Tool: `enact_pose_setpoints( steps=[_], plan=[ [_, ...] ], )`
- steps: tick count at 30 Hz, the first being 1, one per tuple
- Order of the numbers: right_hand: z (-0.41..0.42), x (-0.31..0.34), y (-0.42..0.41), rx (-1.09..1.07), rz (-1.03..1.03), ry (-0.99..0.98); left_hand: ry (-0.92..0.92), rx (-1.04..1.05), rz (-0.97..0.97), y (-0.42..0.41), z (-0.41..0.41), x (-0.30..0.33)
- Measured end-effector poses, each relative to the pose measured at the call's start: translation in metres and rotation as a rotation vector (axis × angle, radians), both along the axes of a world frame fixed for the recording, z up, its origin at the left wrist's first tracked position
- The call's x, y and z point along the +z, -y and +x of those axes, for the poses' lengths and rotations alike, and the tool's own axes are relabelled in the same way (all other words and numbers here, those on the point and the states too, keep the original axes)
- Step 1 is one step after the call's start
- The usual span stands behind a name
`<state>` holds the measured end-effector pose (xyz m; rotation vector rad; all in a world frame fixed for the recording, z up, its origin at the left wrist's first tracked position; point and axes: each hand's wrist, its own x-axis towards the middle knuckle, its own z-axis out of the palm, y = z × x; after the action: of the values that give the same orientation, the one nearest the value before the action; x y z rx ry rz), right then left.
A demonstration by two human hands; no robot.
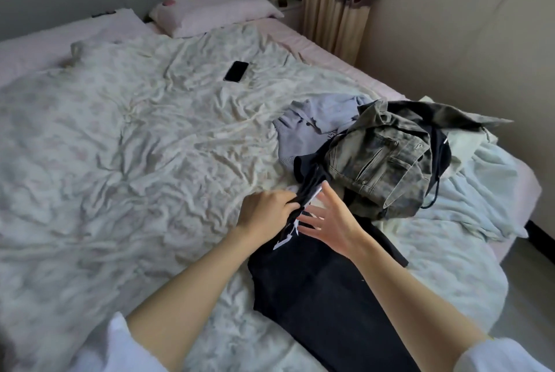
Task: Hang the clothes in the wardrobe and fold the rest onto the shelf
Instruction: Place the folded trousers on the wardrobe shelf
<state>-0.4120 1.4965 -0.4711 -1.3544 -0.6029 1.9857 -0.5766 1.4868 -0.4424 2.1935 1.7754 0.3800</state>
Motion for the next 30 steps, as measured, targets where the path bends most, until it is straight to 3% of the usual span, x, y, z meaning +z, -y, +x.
enact_pose_setpoints(
  steps=[7,12,15,20,24,26,30],
  plan=[
    [0.049,-0.018,0.064,-0.061,-0.002,0.071,0.093,-0.243,-0.020,0.070,0.051,-0.033],
    [0.068,-0.055,0.112,-0.299,-0.086,0.378,0.116,-0.330,-0.238,0.111,0.076,-0.071],
    [0.080,-0.084,0.138,-0.332,-0.130,0.492,0.159,-0.278,-0.318,0.129,0.075,-0.096],
    [0.093,-0.119,0.161,-0.337,-0.186,0.619,0.014,0.043,-0.118,0.126,0.046,-0.137],
    [0.094,-0.133,0.175,-0.223,-0.168,0.990,0.034,0.375,-0.374,0.102,0.024,-0.153],
    [0.092,-0.137,0.185,-0.151,-0.144,1.148,-0.051,0.350,-0.519,0.098,0.019,-0.161],
    [0.093,-0.141,0.196,-0.023,-0.076,1.380,-0.183,0.274,-0.547,0.093,0.017,-0.168]
  ],
)
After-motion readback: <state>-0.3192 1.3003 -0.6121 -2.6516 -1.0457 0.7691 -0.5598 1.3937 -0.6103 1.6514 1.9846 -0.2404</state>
